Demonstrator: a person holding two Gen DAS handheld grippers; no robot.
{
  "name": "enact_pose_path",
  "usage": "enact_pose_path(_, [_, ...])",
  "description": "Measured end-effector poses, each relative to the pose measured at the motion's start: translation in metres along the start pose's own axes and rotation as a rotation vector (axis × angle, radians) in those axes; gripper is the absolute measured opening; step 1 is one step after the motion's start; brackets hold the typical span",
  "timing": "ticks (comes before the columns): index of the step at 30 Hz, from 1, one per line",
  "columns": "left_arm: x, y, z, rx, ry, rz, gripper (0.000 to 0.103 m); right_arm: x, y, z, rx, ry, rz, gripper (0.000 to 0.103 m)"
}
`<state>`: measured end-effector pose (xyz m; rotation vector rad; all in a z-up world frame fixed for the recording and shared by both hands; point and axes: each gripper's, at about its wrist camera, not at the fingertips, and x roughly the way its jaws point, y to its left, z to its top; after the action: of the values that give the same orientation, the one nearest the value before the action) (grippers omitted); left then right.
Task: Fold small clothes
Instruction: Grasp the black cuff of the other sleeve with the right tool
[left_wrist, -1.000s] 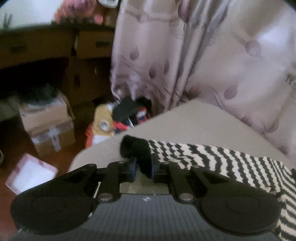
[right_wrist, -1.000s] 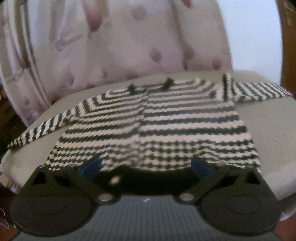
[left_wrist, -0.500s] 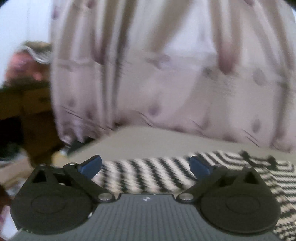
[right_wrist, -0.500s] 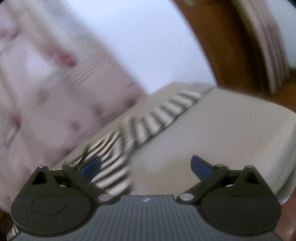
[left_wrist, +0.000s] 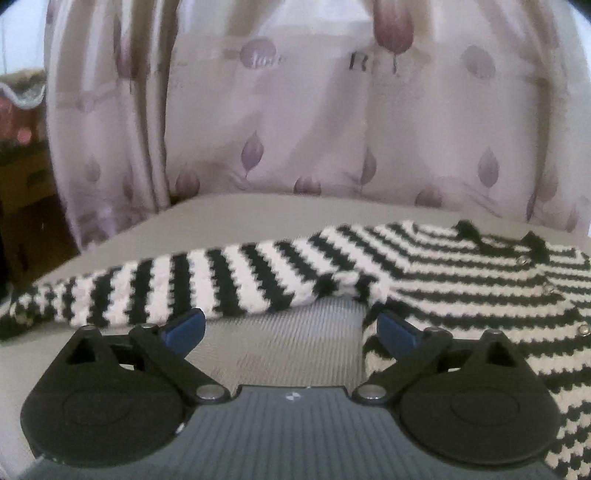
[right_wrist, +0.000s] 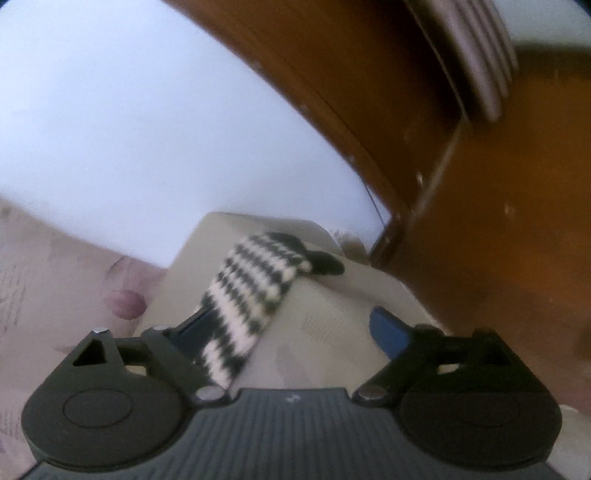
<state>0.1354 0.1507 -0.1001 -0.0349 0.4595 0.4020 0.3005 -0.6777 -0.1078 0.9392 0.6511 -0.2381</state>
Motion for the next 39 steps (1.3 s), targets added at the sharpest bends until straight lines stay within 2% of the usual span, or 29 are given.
enact_pose_path(2, [0.004,-0.001,-0.002,0.002,0.036,0.015,0.099,0.021,-0.010,0.008,0.066,0.032,0.032,0.087])
enact_pose_path(3, [0.005,0.000,-0.002,0.006,0.050,0.021,0.099,0.030,-0.015,0.010,0.110,0.037,0.047,0.082])
enact_pose_path(6, [0.012,-0.002,-0.002,0.029,0.094,0.032,0.100,0.054,-0.026,0.018,0.236,0.037,0.125,0.078])
enact_pose_path(8, [0.016,-0.006,-0.002,0.054,0.119,0.040,0.103,0.068,-0.032,0.021,0.295,0.035,0.150,0.069])
enact_pose_path(9, [0.017,-0.008,-0.002,0.067,0.125,0.045,0.103,0.072,-0.034,0.022,0.311,0.017,0.161,0.053])
enact_pose_path(10, [0.017,-0.011,-0.002,0.080,0.128,0.049,0.103,0.075,-0.034,0.022,0.311,0.000,0.168,0.031])
enact_pose_path(14, [0.016,-0.016,-0.004,0.117,0.122,0.069,0.103,0.076,-0.030,0.019,0.235,-0.065,0.172,0.007])
enact_pose_path(17, [0.015,-0.017,-0.004,0.128,0.118,0.076,0.103,0.055,-0.024,0.016,0.176,-0.154,0.221,0.006])
enact_pose_path(19, [0.015,-0.017,-0.004,0.133,0.116,0.078,0.103,0.032,-0.018,0.009,0.147,-0.170,0.253,0.006])
enact_pose_path(25, [0.015,-0.012,-0.003,0.110,0.124,0.064,0.103,-0.071,-0.021,-0.039,0.145,-0.265,0.341,0.006])
enact_pose_path(28, [0.016,-0.010,-0.002,0.094,0.131,0.057,0.103,-0.110,-0.040,-0.064,0.175,-0.274,0.311,0.006])
enact_pose_path(34, [0.016,-0.009,-0.002,0.061,0.132,0.047,0.103,-0.129,-0.089,-0.130,0.294,-0.169,0.147,0.006])
enact_pose_path(36, [0.016,-0.006,-0.002,0.036,0.138,0.039,0.103,-0.127,-0.106,-0.138,0.345,-0.172,0.165,0.006])
enact_pose_path(39, [0.018,-0.004,-0.001,0.009,0.149,0.026,0.103,-0.137,-0.111,-0.143,0.381,-0.172,0.193,0.009])
